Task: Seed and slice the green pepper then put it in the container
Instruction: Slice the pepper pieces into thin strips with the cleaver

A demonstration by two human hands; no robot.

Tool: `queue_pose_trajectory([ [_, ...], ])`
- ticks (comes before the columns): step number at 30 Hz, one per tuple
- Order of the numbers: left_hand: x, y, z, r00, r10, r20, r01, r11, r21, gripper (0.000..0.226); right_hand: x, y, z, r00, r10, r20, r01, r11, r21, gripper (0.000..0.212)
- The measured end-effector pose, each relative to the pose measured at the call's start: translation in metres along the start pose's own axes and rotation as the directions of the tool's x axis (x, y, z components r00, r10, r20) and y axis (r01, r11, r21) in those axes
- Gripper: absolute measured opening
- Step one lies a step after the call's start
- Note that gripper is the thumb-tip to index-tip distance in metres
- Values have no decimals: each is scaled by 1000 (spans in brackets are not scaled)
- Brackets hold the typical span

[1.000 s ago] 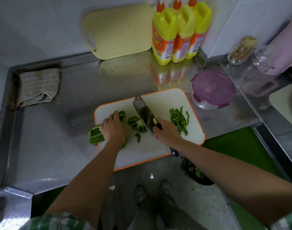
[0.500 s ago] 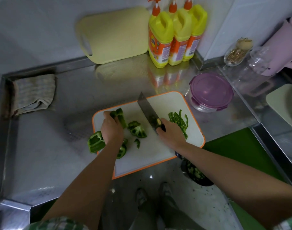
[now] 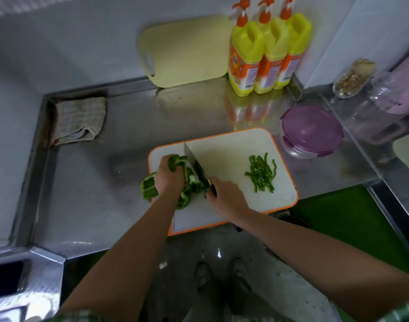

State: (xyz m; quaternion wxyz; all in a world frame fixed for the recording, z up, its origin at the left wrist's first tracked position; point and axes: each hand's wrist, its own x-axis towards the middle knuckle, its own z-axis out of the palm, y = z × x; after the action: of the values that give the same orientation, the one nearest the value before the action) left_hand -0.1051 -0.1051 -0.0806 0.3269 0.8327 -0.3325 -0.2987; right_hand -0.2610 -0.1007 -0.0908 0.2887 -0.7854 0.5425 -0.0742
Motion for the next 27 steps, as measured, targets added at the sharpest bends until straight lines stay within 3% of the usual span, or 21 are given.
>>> queue_pose_trajectory([
  [4, -4, 6, 4, 997, 7, 82, -4, 999, -36, 48, 5, 15, -16, 993, 98, -66, -96, 995, 33, 21],
  [8, -10, 13, 15, 992, 8, 127, -12, 999, 30, 51, 0, 24, -17, 995, 92, 37, -96, 986, 136, 8],
  [12, -13, 21, 29, 992, 2, 130, -18, 992, 122, 27, -2, 35, -35, 984, 152, -98, -131, 971, 198, 11],
  [15, -18, 28, 42, 986, -9, 166, -18, 986, 165, 28, -5, 46, -54, 976, 153, -157, -116, 968, 220, 11],
  [21, -29, 36, 68, 977, -86, 193, 54, 985, 163, 28, -19, 51, -61, 997, 23, -76, -18, 998, 65, 11],
  [27, -29, 40, 76, 985, -65, 161, 40, 988, 152, 26, -24, 47, -55, 999, 32, -29, -32, 999, -4, 13],
])
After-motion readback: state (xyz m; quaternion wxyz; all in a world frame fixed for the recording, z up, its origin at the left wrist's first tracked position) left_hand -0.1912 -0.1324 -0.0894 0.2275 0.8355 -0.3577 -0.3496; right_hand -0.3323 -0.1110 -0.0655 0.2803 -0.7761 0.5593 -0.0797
